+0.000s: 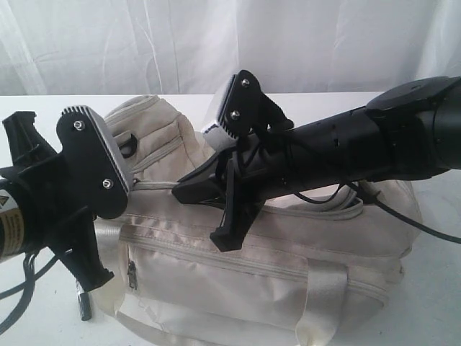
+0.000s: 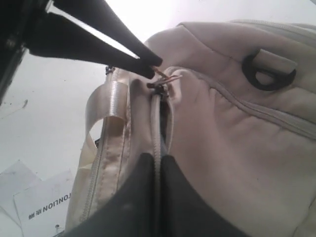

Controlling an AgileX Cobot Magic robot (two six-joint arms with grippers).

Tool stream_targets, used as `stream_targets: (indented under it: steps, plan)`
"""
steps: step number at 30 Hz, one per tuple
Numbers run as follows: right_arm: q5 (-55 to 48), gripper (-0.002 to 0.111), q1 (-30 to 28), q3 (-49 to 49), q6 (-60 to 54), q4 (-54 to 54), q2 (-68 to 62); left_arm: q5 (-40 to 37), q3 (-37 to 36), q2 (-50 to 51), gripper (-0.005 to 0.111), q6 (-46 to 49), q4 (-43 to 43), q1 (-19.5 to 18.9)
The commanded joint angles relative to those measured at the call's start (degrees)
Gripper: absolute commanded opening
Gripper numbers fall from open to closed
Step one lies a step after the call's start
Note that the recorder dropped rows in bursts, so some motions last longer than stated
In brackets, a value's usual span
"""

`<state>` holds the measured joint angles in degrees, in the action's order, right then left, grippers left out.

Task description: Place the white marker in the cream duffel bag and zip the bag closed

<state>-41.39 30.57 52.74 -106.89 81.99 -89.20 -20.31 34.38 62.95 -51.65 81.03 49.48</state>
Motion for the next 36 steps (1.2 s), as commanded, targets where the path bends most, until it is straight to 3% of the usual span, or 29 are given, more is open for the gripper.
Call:
stream_targets:
  steps: [1,9,20,36]
  plan:
    - [-0.83,0.0,-0.29,0.15,0.92,0.46,0.4,-0.91,-0.66,-0.33,0.0,-1.6,4.99,-0.24]
    - [-0.72,0.0,-0.29,0.15,0.91,0.46,0.4,-5.81,-0.66,-0.33,0.0,-1.06,6.84,-0.35]
    - [-0.19,0.0,-0.39,0.15,1.84,0.46,0.51,-1.89,-0.66,-0.33,0.0,-1.28,6.61,-7.74]
    - [2.42,0.0,-1.45,0.15,3.87,0.46,2.75,-4.8,-0.66,-4.83,0.0,0.31,3.39,-15.66]
